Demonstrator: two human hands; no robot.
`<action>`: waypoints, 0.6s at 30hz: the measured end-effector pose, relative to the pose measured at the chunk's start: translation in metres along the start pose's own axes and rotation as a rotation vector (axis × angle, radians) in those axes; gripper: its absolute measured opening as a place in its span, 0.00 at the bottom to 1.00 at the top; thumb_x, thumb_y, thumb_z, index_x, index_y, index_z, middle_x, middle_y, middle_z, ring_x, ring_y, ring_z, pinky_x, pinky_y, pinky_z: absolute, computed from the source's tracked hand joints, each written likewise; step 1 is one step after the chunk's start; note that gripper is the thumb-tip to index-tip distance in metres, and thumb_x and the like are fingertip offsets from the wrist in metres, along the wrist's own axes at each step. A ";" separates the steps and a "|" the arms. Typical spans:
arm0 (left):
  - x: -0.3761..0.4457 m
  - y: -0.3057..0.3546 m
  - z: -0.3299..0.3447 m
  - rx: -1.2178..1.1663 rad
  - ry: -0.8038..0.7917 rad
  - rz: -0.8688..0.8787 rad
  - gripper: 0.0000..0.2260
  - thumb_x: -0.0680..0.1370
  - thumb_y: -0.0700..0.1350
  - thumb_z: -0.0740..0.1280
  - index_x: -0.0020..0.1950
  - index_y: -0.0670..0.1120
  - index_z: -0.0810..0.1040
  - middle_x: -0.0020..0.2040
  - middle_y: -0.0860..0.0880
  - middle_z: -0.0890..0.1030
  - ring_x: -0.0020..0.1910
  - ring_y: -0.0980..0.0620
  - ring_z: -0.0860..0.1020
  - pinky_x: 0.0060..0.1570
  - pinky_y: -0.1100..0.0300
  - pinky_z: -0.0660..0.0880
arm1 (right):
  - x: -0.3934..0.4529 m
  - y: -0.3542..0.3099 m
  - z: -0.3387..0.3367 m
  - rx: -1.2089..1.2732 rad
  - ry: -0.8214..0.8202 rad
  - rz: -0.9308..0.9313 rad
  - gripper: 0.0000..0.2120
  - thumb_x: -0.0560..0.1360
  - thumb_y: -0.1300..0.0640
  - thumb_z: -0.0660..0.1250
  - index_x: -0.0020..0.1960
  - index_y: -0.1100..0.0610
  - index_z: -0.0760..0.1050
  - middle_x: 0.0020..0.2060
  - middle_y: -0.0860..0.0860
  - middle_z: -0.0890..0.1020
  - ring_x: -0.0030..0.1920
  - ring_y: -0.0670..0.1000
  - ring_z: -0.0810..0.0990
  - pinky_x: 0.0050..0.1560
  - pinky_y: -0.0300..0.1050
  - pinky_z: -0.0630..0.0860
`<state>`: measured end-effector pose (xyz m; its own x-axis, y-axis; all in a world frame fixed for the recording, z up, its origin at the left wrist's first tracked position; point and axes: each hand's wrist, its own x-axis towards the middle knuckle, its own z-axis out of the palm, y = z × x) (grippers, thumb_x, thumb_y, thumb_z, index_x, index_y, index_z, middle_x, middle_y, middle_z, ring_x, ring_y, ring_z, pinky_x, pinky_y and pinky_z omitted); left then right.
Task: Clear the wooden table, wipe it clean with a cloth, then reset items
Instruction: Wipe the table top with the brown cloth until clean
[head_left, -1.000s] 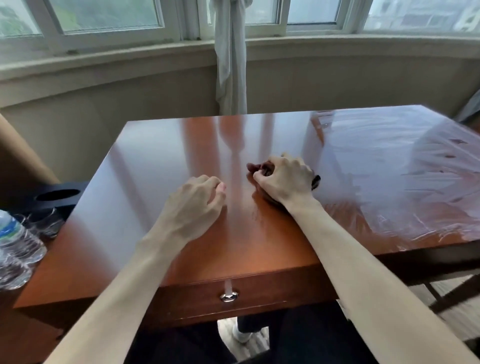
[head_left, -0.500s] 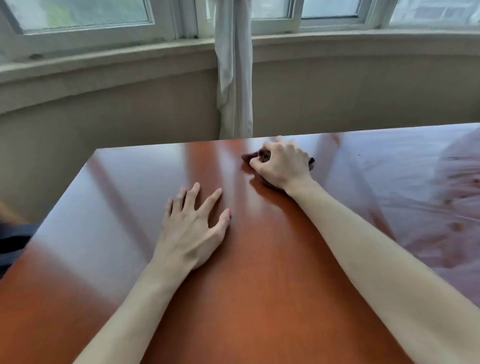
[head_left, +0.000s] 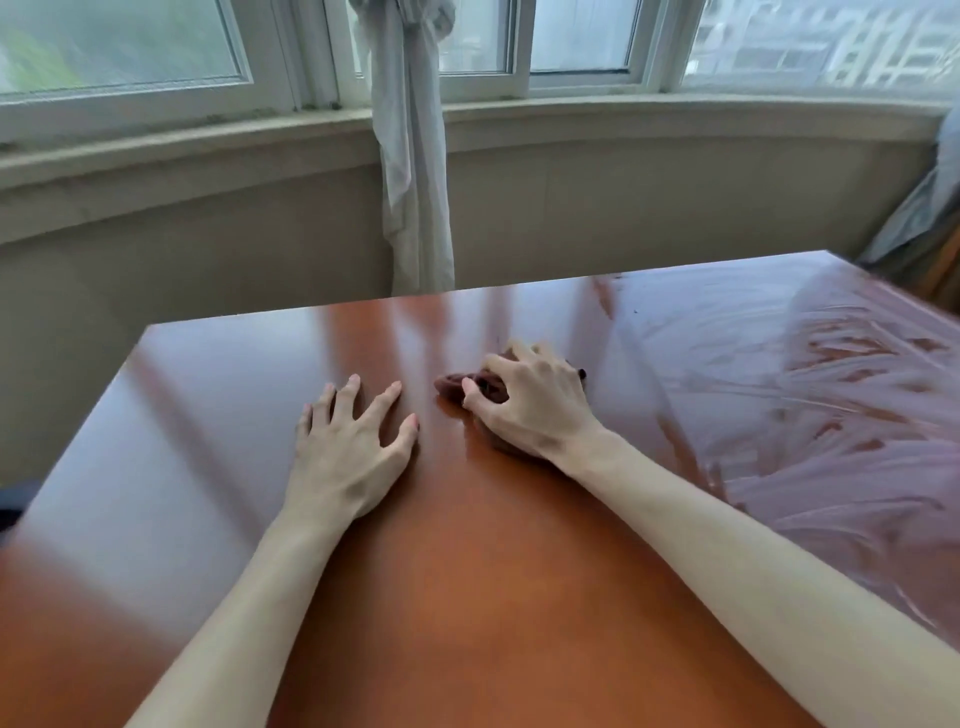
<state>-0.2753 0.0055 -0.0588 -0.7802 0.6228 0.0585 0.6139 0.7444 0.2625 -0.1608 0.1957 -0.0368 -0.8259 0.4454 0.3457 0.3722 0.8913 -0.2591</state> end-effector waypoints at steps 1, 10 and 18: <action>0.000 0.000 0.000 -0.006 -0.008 0.003 0.27 0.80 0.67 0.51 0.80 0.63 0.58 0.81 0.47 0.57 0.80 0.44 0.52 0.78 0.44 0.49 | -0.034 -0.007 -0.009 -0.020 0.013 -0.029 0.19 0.76 0.34 0.61 0.49 0.47 0.81 0.48 0.49 0.78 0.51 0.57 0.77 0.51 0.50 0.75; -0.002 -0.001 0.001 -0.011 -0.006 0.009 0.27 0.81 0.66 0.51 0.80 0.63 0.58 0.82 0.48 0.56 0.81 0.44 0.51 0.78 0.45 0.49 | -0.104 -0.013 -0.030 -0.018 0.111 -0.136 0.15 0.71 0.38 0.64 0.46 0.46 0.82 0.43 0.46 0.79 0.45 0.55 0.78 0.47 0.48 0.77; 0.007 -0.006 0.011 0.019 0.039 -0.007 0.31 0.76 0.70 0.43 0.79 0.67 0.56 0.81 0.51 0.56 0.80 0.48 0.51 0.79 0.48 0.49 | 0.152 0.083 0.041 -0.139 0.137 0.192 0.16 0.75 0.39 0.63 0.52 0.48 0.83 0.51 0.54 0.80 0.56 0.63 0.77 0.48 0.50 0.69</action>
<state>-0.2831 0.0080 -0.0706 -0.7882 0.6081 0.0948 0.6106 0.7532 0.2448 -0.2726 0.3334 -0.0426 -0.6733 0.6062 0.4233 0.5786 0.7884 -0.2087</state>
